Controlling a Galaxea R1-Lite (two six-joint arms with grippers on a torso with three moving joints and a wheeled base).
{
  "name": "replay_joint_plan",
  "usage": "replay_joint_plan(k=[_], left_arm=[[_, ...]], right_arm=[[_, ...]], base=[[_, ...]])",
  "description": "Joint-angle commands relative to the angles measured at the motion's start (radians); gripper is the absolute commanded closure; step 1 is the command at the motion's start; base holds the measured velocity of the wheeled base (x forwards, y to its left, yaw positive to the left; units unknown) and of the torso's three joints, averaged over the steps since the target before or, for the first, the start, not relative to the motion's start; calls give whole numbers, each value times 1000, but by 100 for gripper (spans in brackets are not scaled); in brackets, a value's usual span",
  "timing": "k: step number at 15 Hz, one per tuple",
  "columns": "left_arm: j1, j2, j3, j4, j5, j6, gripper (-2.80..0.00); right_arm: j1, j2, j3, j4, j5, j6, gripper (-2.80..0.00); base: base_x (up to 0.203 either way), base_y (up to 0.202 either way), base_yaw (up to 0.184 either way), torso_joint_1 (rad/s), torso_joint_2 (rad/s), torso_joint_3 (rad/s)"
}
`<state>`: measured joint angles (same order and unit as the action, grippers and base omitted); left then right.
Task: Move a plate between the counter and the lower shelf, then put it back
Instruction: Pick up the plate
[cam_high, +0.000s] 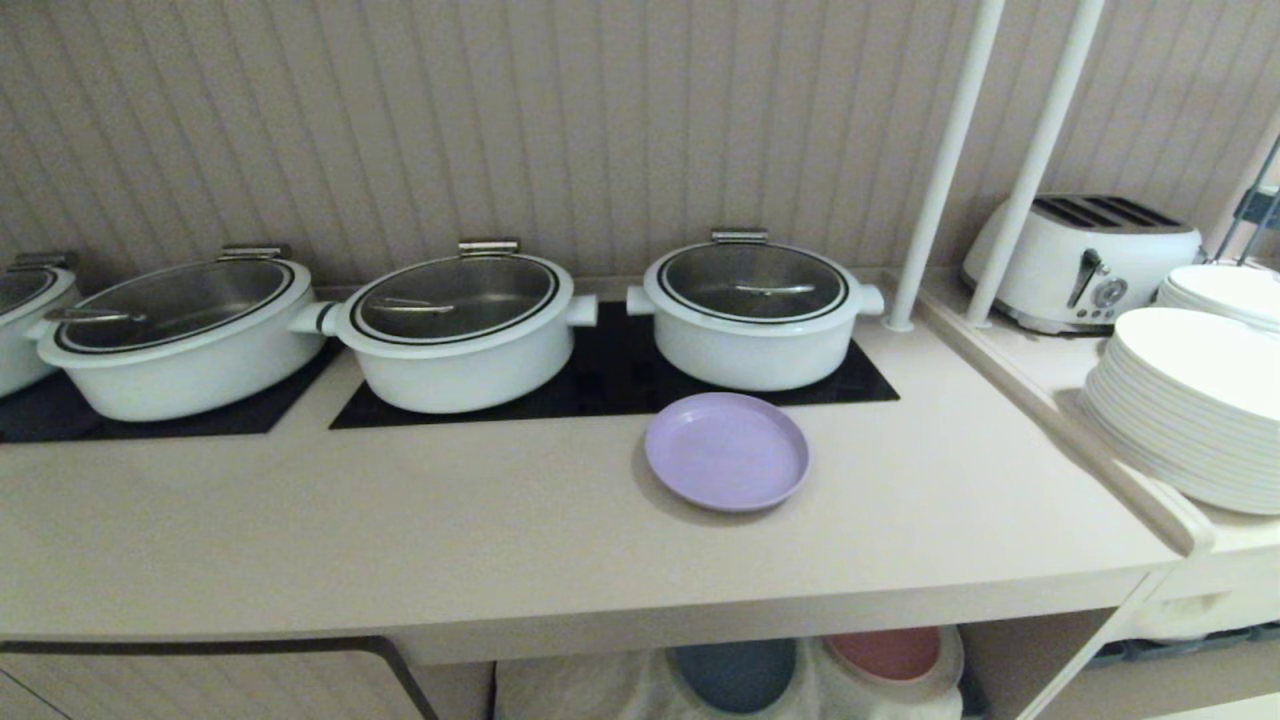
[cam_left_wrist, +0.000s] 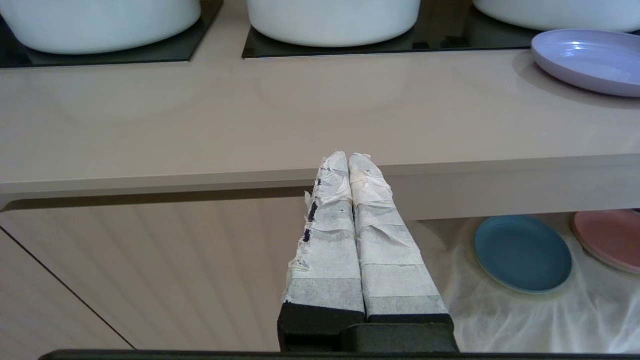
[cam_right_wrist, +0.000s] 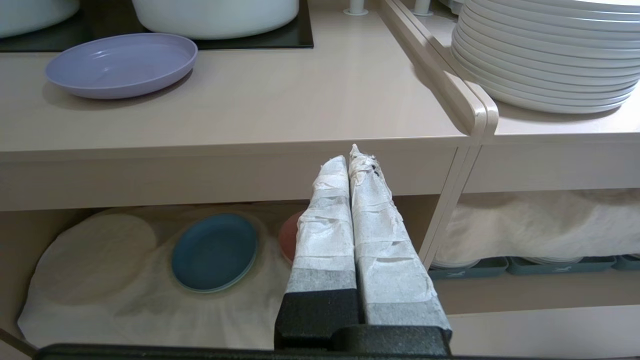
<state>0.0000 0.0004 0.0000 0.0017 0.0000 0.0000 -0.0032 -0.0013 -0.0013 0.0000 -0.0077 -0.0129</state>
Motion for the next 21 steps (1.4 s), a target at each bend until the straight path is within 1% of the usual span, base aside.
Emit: replay_joint_plan(k=[1, 14, 17, 19, 21], left_arm=[[0, 0, 0, 0, 0, 0, 0], [0, 0, 0, 0, 0, 0, 0], [0, 0, 0, 0, 0, 0, 0], [0, 0, 0, 0, 0, -1, 0], [0, 0, 0, 0, 0, 0, 0]], right_arm=[[0, 1, 1, 0, 0, -1, 0], [0, 1, -7, -2, -2, -10, 0], [0, 2, -68, 32, 8, -16, 0], [1, 2, -135, 100, 13, -16, 0], [2, 12, -208, 171, 43, -16, 0]], base=[[0, 0, 0, 0, 0, 0], [0, 0, 0, 0, 0, 0], [0, 0, 0, 0, 0, 0], [0, 0, 0, 0, 0, 0], [0, 0, 0, 0, 0, 0]])
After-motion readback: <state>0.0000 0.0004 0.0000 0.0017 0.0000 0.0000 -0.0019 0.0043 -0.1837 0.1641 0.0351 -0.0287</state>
